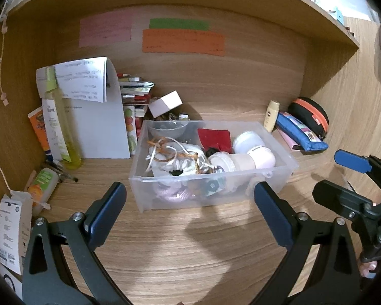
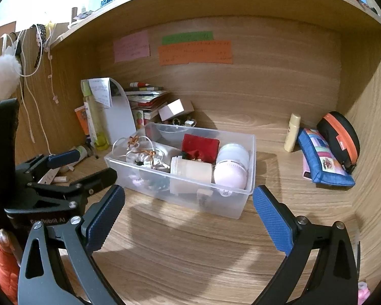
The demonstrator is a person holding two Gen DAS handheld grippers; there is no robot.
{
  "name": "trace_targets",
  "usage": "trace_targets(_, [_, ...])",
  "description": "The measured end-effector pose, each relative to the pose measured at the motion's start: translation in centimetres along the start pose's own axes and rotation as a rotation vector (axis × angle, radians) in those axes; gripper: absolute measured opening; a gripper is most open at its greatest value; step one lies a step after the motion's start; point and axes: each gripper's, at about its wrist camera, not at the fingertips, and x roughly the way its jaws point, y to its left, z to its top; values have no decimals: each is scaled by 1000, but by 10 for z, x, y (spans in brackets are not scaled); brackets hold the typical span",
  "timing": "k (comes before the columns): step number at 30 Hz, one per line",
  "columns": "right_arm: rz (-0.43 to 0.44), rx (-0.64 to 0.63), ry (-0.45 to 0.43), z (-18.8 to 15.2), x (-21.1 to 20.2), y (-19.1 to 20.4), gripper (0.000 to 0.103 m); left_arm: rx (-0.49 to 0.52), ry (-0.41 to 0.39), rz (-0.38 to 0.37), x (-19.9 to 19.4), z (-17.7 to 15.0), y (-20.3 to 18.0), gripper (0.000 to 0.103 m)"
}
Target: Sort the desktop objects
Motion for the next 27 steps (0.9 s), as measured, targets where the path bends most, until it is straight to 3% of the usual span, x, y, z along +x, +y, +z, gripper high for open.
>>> trace_targets(11, [12,24,-1,1,0,-4,101,-17,9,-25,1,0,0,102])
trace_targets(27, [21,41,13,0,5,-3,101,-29,-41,-23,-5,1,8,102])
